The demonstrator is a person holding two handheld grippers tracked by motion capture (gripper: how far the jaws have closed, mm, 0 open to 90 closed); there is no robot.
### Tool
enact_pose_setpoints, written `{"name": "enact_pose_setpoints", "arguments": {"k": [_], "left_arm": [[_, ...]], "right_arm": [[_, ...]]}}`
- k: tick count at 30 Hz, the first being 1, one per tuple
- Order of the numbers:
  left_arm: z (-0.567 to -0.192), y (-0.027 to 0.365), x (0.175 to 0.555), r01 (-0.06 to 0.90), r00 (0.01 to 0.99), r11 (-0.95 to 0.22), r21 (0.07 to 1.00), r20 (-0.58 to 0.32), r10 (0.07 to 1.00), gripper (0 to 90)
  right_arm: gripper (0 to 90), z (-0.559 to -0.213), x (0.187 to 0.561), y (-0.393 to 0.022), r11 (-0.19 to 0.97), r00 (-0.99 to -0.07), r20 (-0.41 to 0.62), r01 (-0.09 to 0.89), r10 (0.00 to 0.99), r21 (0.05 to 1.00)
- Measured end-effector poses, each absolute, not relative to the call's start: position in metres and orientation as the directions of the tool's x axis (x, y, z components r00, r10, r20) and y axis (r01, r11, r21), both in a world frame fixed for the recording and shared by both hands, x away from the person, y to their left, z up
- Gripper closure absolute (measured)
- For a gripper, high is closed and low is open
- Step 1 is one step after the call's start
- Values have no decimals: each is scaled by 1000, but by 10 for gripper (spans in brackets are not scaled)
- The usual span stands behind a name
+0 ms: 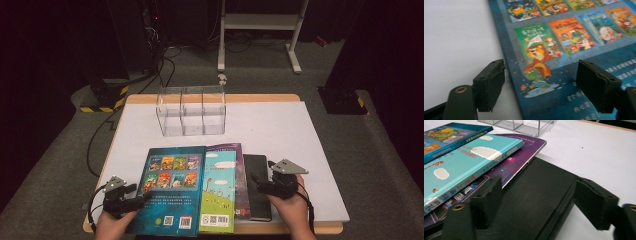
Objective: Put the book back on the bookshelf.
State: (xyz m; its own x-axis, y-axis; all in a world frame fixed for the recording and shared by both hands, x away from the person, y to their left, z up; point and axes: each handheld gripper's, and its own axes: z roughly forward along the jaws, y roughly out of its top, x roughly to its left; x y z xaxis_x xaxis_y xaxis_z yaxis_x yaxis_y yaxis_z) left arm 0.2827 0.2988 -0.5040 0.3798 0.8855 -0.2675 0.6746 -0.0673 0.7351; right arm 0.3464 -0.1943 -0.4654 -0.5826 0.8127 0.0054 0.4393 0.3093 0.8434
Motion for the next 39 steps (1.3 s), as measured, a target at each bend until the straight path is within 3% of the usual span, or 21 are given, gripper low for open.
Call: {"name": "enact_pose_setpoints", "arguments": {"k": [9,10,39], "left_arm": [[-504,294,282,673,382,-73,736,-262,886,216],[-503,291,282,666,392,-84,741,-252,885,215],[-486,206,303,608,553,-206,766,-222,803,215]], "right_arm": [[180,-468,347,-195,275,-573,49,465,818,841],[131,-468,347,-194,270,-563,42,461,826,845],[208,-462,340,-183,248,-613,101,458,784,854]]}}
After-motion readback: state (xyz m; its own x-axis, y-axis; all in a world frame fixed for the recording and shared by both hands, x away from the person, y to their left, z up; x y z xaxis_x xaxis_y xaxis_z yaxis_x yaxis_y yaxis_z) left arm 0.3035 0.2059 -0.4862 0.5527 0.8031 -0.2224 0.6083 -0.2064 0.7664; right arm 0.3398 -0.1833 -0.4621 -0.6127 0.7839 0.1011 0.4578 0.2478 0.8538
